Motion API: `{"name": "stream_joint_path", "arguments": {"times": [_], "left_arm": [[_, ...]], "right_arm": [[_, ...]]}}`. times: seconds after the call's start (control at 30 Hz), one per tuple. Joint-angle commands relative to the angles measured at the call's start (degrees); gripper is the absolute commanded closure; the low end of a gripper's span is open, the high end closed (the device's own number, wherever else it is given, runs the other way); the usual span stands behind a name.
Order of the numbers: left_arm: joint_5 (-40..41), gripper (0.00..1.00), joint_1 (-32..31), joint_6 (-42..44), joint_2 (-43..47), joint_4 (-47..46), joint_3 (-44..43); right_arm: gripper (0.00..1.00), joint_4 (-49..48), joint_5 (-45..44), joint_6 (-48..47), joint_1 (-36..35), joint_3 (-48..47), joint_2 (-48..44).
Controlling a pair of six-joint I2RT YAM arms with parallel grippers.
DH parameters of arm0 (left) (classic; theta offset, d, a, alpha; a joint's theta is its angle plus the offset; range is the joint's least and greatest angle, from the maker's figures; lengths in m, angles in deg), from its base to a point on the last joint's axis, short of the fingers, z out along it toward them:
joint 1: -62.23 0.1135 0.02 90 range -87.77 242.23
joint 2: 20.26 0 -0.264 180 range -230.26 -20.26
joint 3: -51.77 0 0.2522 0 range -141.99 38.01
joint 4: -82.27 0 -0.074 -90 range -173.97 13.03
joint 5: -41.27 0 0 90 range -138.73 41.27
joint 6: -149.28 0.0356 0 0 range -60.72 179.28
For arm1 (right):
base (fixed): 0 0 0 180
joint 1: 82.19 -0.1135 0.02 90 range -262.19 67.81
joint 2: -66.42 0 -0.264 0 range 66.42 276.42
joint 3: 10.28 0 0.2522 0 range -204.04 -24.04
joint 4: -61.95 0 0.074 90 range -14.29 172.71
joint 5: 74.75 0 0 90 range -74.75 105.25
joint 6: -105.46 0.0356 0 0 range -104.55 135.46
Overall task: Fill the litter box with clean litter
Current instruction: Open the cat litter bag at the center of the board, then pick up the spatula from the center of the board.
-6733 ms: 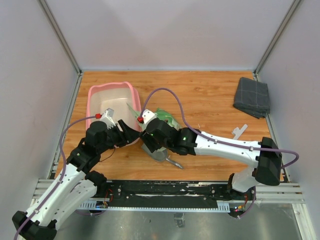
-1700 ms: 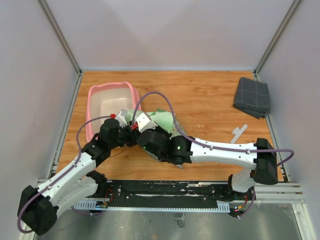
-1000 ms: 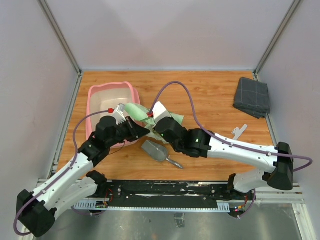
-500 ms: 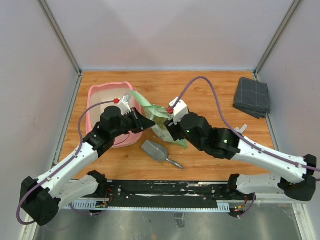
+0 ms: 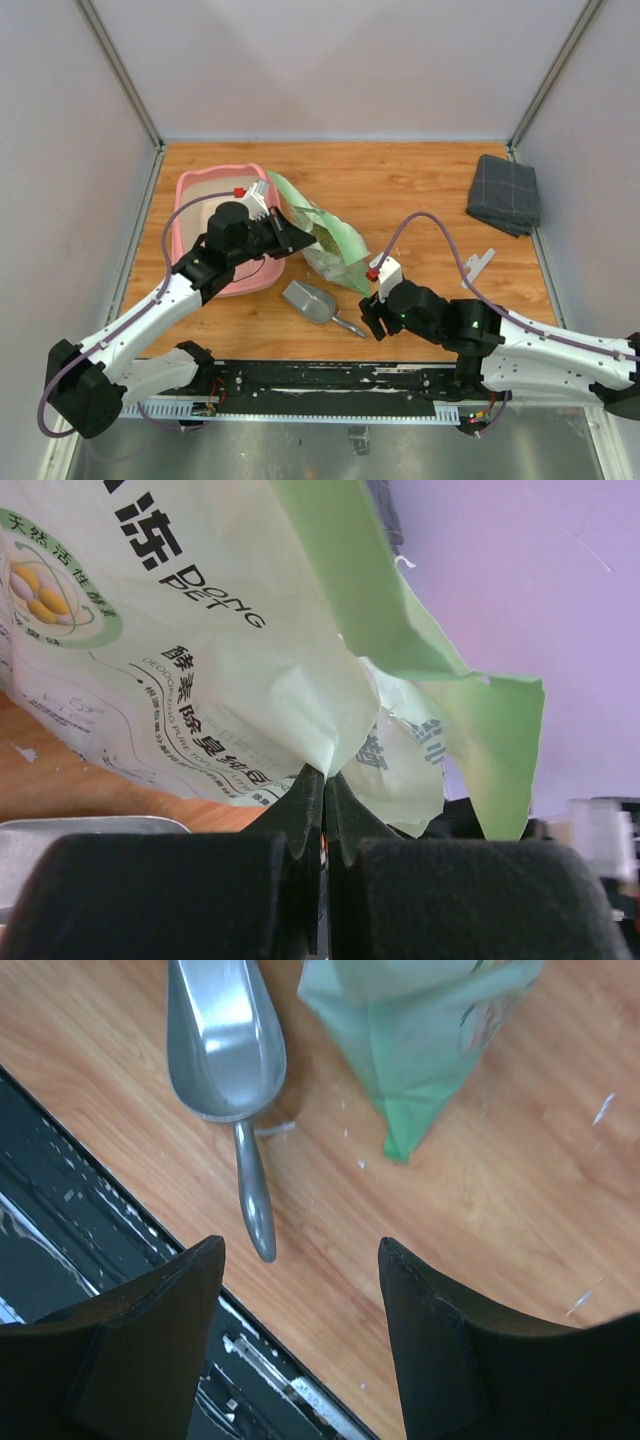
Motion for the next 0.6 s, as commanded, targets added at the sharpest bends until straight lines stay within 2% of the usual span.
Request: {"name": "stream_joint_path", "arguments": {"times": [0.0, 0.37, 0.57], "left_arm": [[-0.4, 1.0, -0.6, 0.7, 1.1, -8.4, -4.2], [0.6, 1.0, -0.7, 0.8, 0.9, -7.5, -4.5], [0.4, 1.0, -0.7, 0.7, 0.7, -7.4, -4.8]], "right_arm": [[0.35, -5.3, -0.6, 3.9, -2.4, 5.1, 2.0], [0.29, -26.0, -1.6, -1.2, -5.7, 13.6, 13.5], [0.35, -29.2, -3.4, -0.5, -5.8, 14.9, 18.1]]}}
